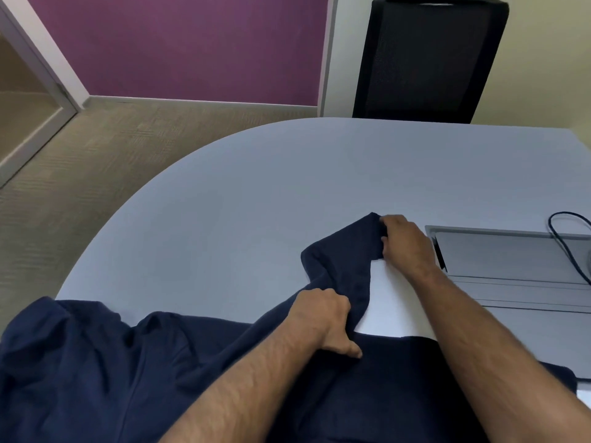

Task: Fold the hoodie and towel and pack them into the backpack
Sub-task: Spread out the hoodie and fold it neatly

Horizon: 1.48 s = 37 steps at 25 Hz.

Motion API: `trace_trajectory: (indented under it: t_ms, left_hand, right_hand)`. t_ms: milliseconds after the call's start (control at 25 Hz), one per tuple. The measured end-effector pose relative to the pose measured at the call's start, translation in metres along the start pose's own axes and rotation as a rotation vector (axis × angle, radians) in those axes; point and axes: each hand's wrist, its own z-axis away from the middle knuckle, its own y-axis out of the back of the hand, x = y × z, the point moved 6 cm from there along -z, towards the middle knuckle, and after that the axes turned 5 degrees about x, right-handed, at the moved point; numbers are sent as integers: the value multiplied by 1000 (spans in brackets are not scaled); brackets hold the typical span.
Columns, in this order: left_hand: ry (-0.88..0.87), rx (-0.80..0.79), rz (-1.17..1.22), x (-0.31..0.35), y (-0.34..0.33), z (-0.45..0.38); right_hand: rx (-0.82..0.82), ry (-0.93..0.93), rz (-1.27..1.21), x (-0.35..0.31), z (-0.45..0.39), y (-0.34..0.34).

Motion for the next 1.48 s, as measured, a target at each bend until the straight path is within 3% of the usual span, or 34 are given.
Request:
trace_trajectory:
  t_ms: [160, 360, 600, 840, 1080, 1480]
  left_hand:
    - [23, -131, 10, -3, -2, -14]
    - [61, -203, 91, -8, 2, -14]
    - [23, -241, 8, -2, -5, -7]
    - [73, -124, 69, -1, -4, 6]
    - [60, 12, 39, 0, 14, 43]
    - [-85, 31, -147, 41, 27, 137]
  right_hand:
    - [-127, 168, 189, -10, -23, -15]
    - [-203, 125, 204, -12, -32, -19]
    - [-237, 126, 185, -22, -37, -10]
    - [25, 27, 181, -12, -13, 16]
    - [216, -196, -118, 31, 49, 54]
    - [332, -366, -246, 78, 205, 118]
